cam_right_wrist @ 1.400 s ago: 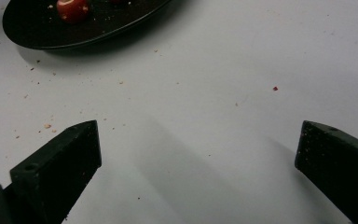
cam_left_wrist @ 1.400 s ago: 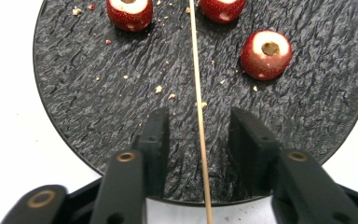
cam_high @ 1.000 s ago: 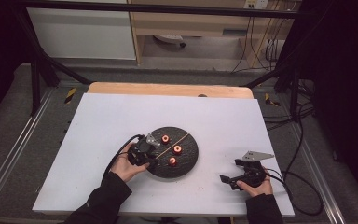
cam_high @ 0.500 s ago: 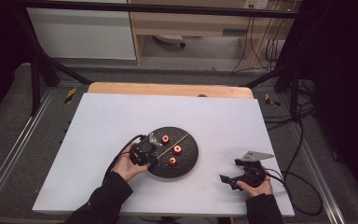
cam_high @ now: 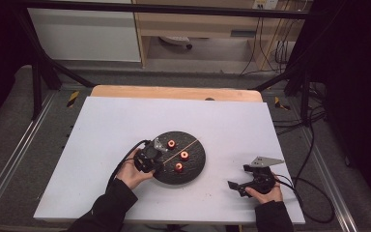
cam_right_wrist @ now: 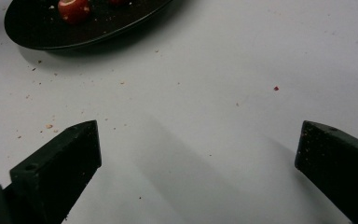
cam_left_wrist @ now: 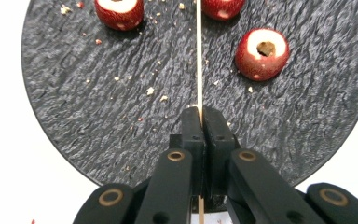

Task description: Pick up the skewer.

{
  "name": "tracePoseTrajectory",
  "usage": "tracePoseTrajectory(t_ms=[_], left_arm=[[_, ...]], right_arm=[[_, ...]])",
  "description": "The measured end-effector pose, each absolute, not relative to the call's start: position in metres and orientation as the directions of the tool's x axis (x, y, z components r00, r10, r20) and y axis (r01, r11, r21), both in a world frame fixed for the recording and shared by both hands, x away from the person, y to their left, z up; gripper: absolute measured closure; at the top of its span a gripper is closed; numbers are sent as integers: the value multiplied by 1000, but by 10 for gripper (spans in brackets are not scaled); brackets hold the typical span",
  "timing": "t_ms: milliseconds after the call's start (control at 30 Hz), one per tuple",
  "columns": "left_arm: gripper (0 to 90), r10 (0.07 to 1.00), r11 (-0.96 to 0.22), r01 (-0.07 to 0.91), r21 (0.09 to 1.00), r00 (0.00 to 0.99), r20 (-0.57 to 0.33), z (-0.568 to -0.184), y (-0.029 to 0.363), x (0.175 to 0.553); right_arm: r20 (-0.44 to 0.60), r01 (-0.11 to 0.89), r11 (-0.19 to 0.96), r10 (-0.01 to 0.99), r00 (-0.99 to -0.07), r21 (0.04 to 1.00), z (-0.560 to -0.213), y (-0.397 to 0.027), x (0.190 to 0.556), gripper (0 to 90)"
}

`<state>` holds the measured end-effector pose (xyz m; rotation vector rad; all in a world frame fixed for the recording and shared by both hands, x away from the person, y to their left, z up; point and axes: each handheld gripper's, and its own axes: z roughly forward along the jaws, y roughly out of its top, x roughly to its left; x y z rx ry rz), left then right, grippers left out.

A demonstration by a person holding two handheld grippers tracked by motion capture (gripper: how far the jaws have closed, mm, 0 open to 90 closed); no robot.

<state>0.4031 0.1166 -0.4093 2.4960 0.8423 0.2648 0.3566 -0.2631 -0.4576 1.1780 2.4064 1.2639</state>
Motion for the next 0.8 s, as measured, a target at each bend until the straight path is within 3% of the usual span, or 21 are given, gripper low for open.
tracePoseTrajectory(t_ms=[800], left_arm=[[882, 668, -535, 496, 685, 744, -16, -404, 157, 371]], right_arm=[[196, 571, 320, 722, -664, 756, -457, -261, 357, 6]])
